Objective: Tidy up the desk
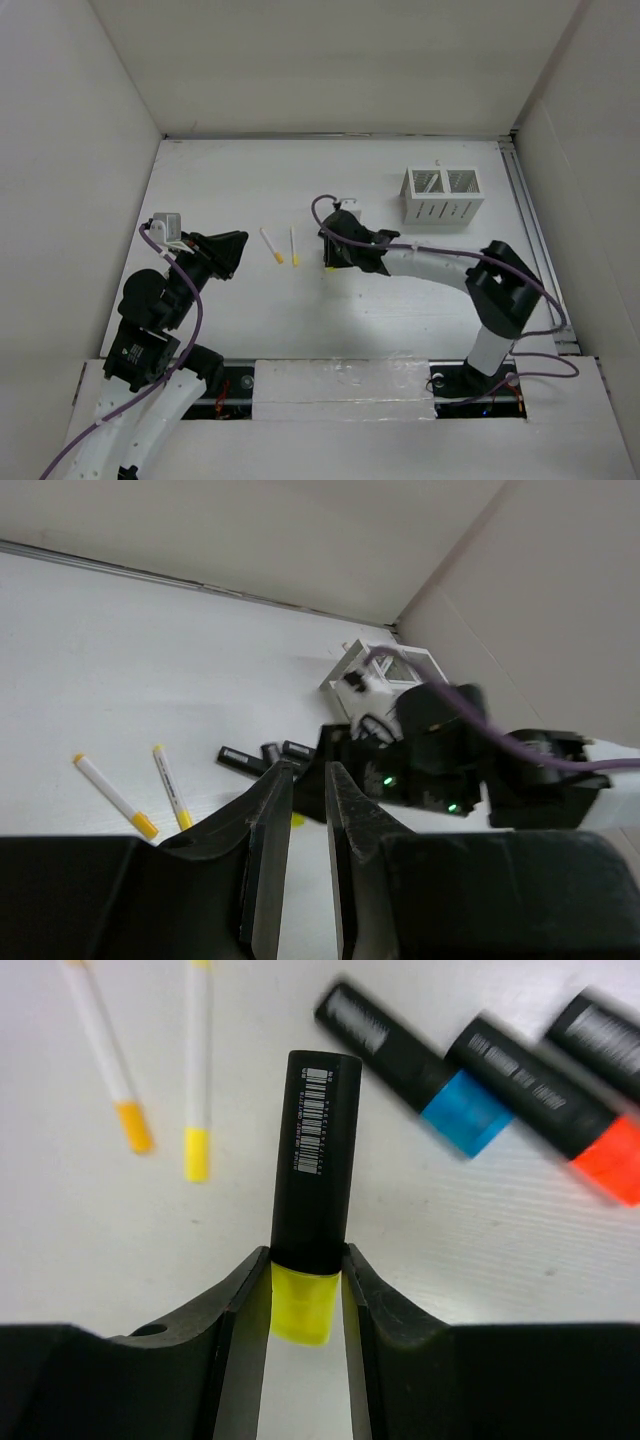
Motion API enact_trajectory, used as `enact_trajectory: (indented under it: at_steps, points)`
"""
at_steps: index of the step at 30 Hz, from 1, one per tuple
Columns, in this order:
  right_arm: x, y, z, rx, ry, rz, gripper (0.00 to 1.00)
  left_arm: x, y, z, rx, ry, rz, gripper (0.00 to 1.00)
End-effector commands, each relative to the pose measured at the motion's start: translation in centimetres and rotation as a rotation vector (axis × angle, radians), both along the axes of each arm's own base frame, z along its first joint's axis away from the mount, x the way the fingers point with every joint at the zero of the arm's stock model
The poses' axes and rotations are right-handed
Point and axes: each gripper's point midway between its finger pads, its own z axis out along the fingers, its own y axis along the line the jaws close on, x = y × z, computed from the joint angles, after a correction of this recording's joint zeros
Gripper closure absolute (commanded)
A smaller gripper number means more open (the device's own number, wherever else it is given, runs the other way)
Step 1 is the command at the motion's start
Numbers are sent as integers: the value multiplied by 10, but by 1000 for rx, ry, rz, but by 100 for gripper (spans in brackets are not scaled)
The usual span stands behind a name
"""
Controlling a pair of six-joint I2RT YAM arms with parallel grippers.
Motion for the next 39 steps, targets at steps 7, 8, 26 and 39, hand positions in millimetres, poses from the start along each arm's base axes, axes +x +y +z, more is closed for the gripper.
enact_trajectory:
  at_steps: [7,8,26,39]
  points:
    - [85,-132,182,352,-384,-453,86,-5,0,20,-16,-69,-15,83]
    - [97,-163,191,364,-416,-532,86,-6,0,20,-17,-71,-15,83]
    - [159,-359,179,181,-508,-1063,89,-5,-2,19,-16,-66,-19,83]
    - [169,-365,149,66,-466,-1111,84,-5,-2,19,-14,-64,-21,83]
